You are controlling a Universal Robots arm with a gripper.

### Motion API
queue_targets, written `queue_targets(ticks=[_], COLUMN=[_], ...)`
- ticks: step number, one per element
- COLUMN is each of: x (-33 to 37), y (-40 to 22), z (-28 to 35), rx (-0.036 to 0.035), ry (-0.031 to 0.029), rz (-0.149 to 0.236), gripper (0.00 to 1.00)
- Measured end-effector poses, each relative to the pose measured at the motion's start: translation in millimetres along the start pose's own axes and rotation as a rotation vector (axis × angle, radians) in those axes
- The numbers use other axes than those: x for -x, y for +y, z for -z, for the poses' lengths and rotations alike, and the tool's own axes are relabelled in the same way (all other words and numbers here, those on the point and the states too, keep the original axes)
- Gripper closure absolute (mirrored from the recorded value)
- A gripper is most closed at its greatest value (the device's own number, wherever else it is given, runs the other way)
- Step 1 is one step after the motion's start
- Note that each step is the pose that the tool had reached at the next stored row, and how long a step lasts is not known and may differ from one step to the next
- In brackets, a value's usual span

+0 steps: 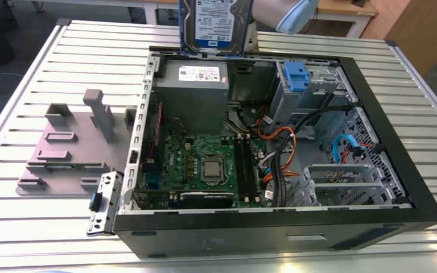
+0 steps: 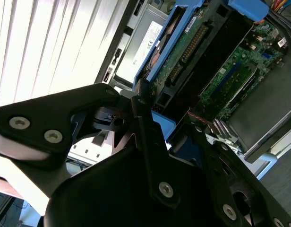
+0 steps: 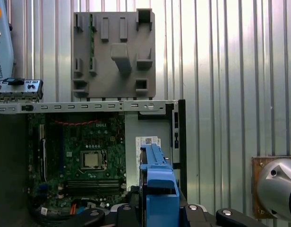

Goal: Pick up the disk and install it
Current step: 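Pick up the disk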

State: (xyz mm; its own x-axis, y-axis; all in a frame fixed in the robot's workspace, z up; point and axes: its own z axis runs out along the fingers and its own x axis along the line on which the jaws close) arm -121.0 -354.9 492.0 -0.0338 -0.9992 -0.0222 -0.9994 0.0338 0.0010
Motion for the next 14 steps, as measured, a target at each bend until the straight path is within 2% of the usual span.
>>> queue_targets(ticks=[14], x=[0.1], y=[-2.6], z=[0.0], rx=[0.0000], ry=[0.0001], rz=[0.000], gripper=[0.64])
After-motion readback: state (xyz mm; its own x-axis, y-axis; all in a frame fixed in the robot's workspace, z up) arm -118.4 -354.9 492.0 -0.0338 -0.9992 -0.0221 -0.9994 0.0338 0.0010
